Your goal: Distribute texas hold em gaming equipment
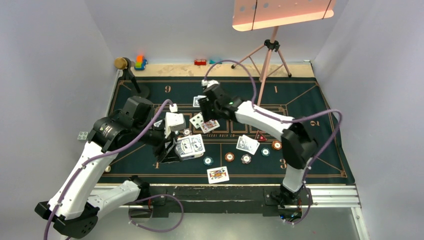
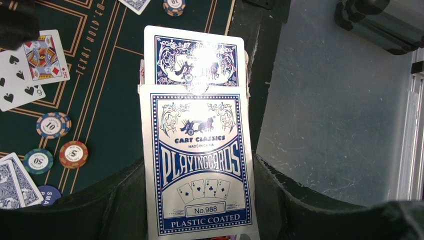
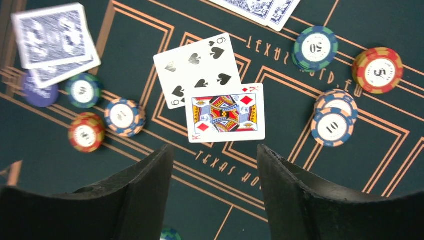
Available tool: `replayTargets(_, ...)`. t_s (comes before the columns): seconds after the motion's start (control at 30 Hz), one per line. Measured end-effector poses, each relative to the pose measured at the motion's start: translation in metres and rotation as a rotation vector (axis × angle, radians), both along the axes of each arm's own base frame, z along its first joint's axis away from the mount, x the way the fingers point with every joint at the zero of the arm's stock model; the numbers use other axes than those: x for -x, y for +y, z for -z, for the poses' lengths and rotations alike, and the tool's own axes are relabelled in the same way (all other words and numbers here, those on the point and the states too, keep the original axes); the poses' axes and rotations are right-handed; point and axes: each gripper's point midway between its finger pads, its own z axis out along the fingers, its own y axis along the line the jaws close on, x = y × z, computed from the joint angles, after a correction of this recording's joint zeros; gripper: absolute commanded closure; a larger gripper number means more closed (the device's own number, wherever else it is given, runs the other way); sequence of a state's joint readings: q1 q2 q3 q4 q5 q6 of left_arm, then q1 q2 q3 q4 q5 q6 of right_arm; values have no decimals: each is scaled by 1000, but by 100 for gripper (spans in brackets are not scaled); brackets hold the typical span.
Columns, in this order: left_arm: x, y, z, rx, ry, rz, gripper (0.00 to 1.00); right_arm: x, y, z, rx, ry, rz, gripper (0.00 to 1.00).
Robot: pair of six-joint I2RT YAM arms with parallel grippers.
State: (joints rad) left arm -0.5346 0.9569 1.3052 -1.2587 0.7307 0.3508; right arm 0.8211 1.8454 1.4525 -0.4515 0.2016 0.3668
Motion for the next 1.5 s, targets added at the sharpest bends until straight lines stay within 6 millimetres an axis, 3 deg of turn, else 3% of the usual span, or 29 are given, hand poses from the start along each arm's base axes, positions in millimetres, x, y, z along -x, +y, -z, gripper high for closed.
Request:
replayTargets(0.1, 0, 0, 0, -1, 1, 0, 100, 1, -18, -29, -105, 4, 32, 27)
replayTargets(0.23, -2, -1, 1, -4, 6, 0, 100, 18, -38, -77, -267, 4, 32, 15)
replayTargets(0.43, -7, -4, 3, -8, 11, -1, 100, 68, -44, -170, -550, -51, -73, 10)
replayTargets(0.57, -13, -7, 6, -13, 20, -1, 100, 101, -42, -201, -700, -30, -166, 8)
replayTargets(0.67, -17, -10, 7, -13, 20, -1, 100, 119, -34, -197, -787, 41, -217, 7)
replayTargets(0.87, -26, -15, 10, -15, 24, -2, 100, 139, -16, -166, -850, 225, -263, 5)
replayTargets(1.13, -35, -20, 7, -1, 21, -19, 100, 154, 4, -182, -951, 279, -353, 3)
replayTargets(1.23, -39, -22, 5, 9, 12, -26, 100, 157, 6, -174, -984, 310, -352, 3)
replayTargets(1.4, -45, -23, 2, 21, 9, -46, 100, 158, 10, -150, -996, 392, -313, 18)
replayTargets(1.5, -45, -23, 2, 23, 15, -53, 100, 159, 11, -147, -1005, 420, -307, 26)
